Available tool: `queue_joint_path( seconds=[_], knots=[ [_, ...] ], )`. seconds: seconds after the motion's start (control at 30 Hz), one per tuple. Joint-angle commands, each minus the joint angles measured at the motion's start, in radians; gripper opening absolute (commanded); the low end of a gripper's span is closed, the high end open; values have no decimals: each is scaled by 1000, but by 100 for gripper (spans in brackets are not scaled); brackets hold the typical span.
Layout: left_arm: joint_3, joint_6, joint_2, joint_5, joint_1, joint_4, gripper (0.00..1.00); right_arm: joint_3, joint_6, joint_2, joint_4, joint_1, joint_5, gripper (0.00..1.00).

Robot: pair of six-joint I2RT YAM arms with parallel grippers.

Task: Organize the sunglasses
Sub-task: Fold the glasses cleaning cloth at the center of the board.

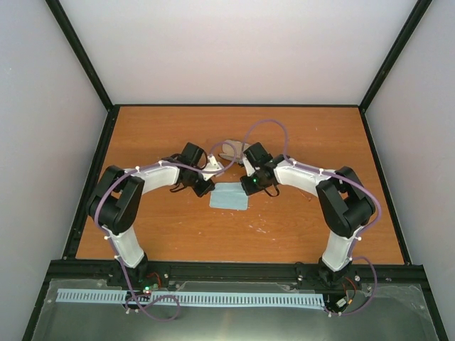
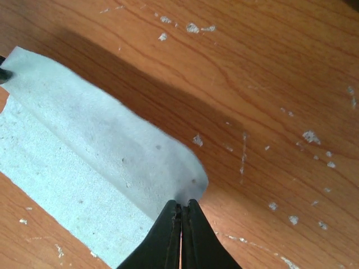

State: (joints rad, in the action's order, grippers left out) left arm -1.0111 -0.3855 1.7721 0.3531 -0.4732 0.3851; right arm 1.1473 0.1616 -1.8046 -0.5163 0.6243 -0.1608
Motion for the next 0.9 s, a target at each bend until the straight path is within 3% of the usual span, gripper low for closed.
queue_joint_path(
  seconds=[0.0,0.4,0.87],
  knots=[
    [9,-29,-55,18,-8,-46,1,-30,-4,44,31,10,-17,3],
    [51,-15,-67,38,-11,-76,1,-77,10,46,53,31,-42,3],
    [135,-96,-113,-36,-72,-177,2,-113,101,121,85,11,47,20]
  ],
)
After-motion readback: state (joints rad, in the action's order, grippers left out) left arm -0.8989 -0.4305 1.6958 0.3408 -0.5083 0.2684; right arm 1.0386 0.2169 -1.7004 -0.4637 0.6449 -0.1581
